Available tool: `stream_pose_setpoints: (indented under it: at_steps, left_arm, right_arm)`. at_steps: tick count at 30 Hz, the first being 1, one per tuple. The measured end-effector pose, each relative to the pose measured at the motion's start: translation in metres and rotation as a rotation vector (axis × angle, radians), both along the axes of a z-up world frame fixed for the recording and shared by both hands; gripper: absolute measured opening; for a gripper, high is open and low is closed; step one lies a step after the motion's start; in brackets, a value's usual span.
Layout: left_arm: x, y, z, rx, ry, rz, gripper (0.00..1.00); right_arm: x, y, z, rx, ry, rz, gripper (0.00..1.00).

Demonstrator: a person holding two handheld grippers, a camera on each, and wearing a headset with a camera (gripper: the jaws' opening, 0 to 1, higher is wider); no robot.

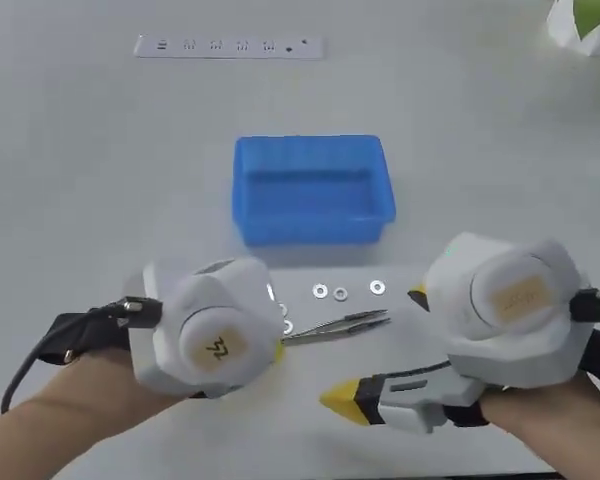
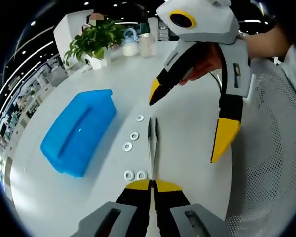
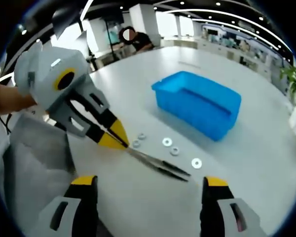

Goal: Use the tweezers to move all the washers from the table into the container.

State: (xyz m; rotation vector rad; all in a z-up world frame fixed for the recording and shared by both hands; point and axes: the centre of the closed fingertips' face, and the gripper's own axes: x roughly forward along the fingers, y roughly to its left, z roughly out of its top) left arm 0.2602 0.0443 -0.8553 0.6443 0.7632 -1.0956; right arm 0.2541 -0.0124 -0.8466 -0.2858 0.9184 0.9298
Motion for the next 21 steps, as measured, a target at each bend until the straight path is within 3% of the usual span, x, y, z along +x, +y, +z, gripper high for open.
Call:
stream_pose_setpoints:
  at_steps: [6, 11, 17, 21]
  left_arm:
    - [-0.002, -0.003, 0.018, 0.005, -0.036, -0.037, 0.0]
    - [-0.002, -0.01, 0.046, -0.065, -0.037, -0.006, 0.0]
    - [-0.003, -0.016, 0.069, -0.1, -0.044, 0.003, 0.0]
    - [-0.003, -0.02, 0.082, -0.114, -0.06, -0.004, 0.0]
  right_arm:
    - [-0.007, 0.01, -0.009, -0.018, 0.008, 0.071, 0.83]
    - [-0.009, 0.013, -0.009, -0.034, -0.003, 0.123, 0.77]
    - [-0.007, 0.018, -0.006, 0.024, 0.018, 0.116, 0.72]
    - [-0.003, 0.021, 0.0, 0.04, -0.002, 0.124, 0.59]
